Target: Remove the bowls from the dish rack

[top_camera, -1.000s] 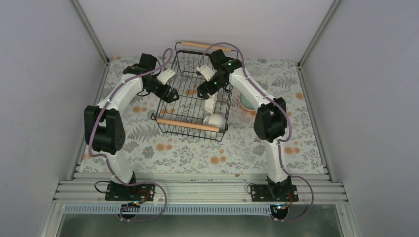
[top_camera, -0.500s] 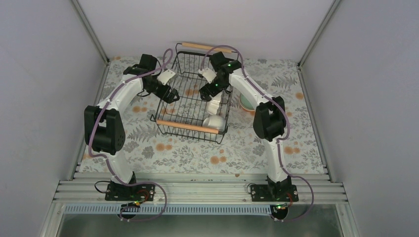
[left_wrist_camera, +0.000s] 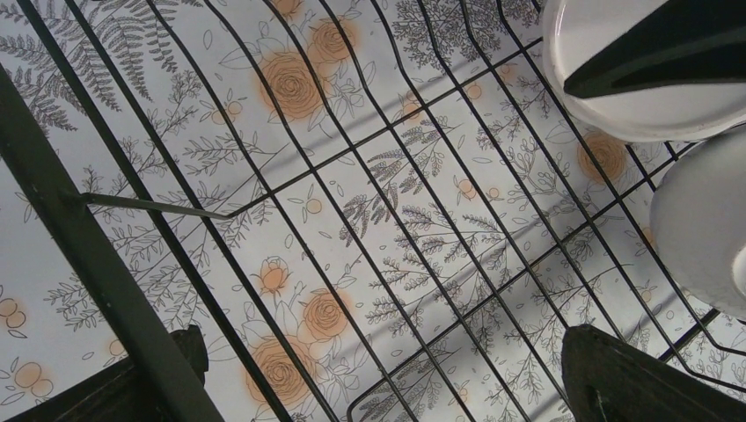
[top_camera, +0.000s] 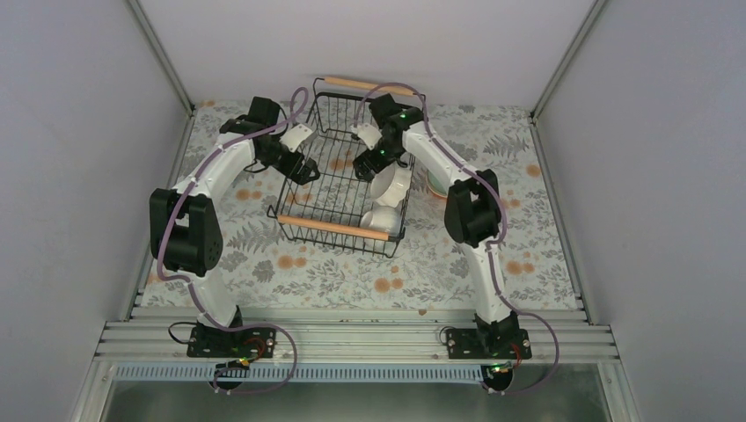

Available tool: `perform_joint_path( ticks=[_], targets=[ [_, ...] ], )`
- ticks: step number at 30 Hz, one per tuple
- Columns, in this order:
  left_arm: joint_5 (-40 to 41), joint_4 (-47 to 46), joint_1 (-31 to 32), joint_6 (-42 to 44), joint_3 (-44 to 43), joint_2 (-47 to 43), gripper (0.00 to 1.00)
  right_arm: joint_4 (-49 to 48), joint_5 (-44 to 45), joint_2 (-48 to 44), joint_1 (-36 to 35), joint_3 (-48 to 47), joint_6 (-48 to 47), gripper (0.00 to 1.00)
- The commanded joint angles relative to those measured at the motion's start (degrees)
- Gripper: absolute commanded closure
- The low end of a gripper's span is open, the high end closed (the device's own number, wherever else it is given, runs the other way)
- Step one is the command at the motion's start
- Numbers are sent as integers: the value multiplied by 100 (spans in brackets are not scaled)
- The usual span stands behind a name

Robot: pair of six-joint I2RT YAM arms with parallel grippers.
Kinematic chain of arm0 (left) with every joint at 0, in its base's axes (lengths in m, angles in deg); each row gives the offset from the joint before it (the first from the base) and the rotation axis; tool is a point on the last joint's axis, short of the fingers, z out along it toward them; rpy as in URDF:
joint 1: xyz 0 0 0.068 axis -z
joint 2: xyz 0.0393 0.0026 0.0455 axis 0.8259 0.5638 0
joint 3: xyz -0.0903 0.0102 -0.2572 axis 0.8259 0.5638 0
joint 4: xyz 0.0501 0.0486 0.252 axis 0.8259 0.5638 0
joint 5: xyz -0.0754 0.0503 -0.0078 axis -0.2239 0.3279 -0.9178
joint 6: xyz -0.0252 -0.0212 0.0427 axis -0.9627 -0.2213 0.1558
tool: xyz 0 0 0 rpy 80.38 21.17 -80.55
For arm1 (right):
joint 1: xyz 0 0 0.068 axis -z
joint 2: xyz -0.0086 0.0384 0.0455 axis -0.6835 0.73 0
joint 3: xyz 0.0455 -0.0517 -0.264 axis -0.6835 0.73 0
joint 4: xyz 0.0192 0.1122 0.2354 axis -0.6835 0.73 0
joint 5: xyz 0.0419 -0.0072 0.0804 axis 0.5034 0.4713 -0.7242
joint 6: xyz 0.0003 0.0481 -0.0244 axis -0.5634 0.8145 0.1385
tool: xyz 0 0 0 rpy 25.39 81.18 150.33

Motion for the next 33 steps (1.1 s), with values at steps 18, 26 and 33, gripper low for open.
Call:
perform_joint_path(
  ticks=[18, 26, 33],
  targets=[
    [119, -194, 33, -120, 54, -230, 0, -992, 803, -3002, 491, 1960, 26, 1],
    [127, -169, 39, -148, -26, -176, 0, -405, 217, -2882, 636, 2013, 24, 8],
    [133, -162, 32, -148, 16, -229, 0, -101, 175, -2445, 480, 1462, -90, 11]
  ],
)
